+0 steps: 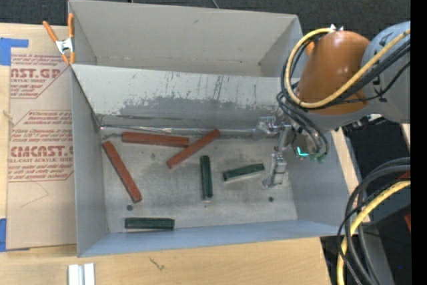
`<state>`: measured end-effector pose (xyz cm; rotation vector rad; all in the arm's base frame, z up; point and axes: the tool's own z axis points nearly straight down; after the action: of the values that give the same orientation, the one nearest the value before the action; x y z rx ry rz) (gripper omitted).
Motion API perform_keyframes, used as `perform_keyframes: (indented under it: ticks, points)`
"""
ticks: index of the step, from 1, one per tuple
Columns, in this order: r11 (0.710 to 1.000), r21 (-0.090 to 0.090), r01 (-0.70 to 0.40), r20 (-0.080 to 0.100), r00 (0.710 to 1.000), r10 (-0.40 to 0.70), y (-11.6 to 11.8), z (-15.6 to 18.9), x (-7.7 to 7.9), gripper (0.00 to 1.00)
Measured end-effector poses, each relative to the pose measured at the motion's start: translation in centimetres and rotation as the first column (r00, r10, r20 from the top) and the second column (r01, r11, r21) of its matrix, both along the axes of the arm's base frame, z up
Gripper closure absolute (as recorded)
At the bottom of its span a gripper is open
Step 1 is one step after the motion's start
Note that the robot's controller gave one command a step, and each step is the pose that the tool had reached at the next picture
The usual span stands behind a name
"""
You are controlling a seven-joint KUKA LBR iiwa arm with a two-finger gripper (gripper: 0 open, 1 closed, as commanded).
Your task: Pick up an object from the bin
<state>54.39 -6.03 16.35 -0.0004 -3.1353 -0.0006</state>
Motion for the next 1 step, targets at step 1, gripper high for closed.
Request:
perform_keyframes:
  ticks: [1]
  points:
    - [1.0,-0.001,-0.001,0.008,1.0,0.001,0.01,0.42,0.18,0.0]
